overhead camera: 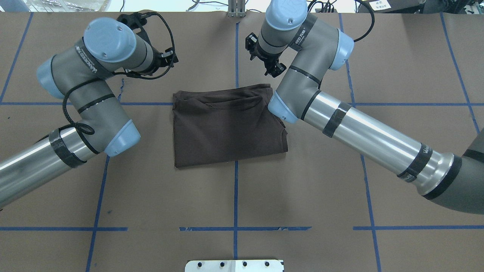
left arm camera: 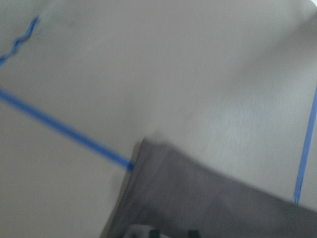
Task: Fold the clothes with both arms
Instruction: 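Raise both grippers away from the folded shirt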
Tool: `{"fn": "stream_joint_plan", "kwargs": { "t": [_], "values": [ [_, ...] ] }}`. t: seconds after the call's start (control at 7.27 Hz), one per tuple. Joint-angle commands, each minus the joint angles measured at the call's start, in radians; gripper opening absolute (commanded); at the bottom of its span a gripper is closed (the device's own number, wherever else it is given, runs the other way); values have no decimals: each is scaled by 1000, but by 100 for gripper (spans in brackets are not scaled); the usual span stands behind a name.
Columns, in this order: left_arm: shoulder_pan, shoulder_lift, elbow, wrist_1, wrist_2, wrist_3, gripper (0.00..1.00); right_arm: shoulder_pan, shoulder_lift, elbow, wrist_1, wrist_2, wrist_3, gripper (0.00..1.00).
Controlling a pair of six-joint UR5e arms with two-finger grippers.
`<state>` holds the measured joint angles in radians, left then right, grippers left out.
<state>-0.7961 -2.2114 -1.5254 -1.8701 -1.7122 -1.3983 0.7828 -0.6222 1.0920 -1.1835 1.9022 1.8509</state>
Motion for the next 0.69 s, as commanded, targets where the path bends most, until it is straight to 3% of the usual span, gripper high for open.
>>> {"fn": "stream_joint_plan", "kwargs": {
  "t": [0.0,0.28,0.55],
  "values": [
    [-44,-2,10,-4,-87,48,100,36,7,-21,10,34,-56,100],
    [-83,5,-36,6,-205,114,100,99,-7,-15,-2,119,-174,100],
    [21,7,-39,-3,-199,-47,100,206,-84,15,-5,222,-379,100]
  ]
}}
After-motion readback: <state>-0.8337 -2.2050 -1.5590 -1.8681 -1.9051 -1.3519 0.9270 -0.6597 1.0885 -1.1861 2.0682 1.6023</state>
